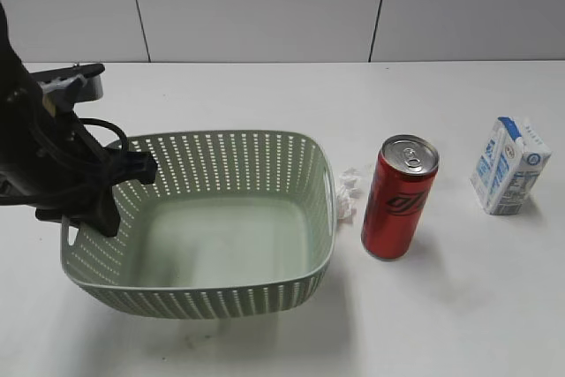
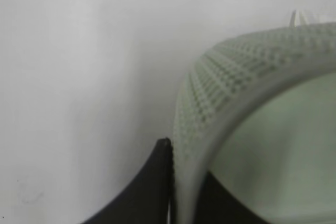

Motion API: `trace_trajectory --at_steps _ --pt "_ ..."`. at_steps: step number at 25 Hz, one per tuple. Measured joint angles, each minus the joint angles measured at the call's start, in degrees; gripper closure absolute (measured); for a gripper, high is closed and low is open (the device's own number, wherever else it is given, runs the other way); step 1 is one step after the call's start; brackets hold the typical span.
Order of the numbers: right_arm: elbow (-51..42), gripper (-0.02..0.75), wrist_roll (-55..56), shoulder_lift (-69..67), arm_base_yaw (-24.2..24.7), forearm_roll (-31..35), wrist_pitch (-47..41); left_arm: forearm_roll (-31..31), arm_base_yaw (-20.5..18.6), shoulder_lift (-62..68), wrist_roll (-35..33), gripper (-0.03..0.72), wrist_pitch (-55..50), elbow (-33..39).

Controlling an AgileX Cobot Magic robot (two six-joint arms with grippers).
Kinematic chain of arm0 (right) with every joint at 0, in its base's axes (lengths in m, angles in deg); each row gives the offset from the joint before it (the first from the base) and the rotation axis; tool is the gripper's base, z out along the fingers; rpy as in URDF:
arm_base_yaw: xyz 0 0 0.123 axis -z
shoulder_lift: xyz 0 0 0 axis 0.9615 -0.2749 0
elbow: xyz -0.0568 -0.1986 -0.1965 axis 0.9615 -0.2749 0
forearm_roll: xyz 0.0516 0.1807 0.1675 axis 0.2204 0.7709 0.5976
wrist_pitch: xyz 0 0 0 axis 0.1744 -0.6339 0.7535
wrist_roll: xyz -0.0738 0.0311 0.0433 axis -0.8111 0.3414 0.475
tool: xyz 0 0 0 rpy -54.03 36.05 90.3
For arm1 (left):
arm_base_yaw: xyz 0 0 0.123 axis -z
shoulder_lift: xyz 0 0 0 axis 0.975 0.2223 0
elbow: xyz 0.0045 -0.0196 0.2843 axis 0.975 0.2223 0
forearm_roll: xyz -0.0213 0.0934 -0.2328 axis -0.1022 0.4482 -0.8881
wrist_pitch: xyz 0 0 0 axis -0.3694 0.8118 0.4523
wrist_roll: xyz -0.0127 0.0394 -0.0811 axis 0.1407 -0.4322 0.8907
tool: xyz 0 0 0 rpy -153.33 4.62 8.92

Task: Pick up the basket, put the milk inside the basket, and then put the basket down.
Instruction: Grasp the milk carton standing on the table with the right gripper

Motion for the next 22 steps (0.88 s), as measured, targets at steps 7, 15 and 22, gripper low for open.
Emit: trace_trajectory --at_steps 7,15,22 --pt "0.0 0.148 0.0 0.0 4.3 0.0 0.0 0.0 0.0 0.0 0.0 0.684 0.4 0.0" --pt "0.0 0.148 0.0 0.0 11.9 0.0 0.0 0.7 0.0 0.0 0.0 0.684 0.4 0.0" --pt "0.0 0.148 0.1 0.0 12.0 0.0 0.0 0.7 0.0 0.0 0.0 0.684 0.4 0.0"
